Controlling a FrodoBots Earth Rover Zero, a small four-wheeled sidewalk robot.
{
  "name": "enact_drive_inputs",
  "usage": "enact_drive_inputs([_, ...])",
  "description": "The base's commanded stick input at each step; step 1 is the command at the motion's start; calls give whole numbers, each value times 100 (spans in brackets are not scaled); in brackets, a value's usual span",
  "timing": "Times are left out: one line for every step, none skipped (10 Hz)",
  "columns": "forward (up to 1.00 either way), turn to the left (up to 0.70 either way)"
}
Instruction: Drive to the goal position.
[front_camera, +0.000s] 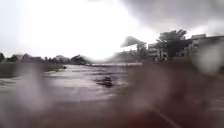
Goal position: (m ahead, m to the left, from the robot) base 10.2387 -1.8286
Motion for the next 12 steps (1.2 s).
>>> enact_drive_inputs([45, 0])
enact_drive_inputs([45, 0])
enact_drive_inputs([45, 0])
enact_drive_inputs([45, 0])
enact_drive_inputs([45, 0])
enact_drive_inputs([45, 0])
enact_drive_inputs([45, 0])
enact_drive_inputs([45, 0])
enact_drive_inputs([45, 0])
enact_drive_inputs([45, 0])
enact_drive_inputs([45, 0])
enact_drive_inputs([45, 0])
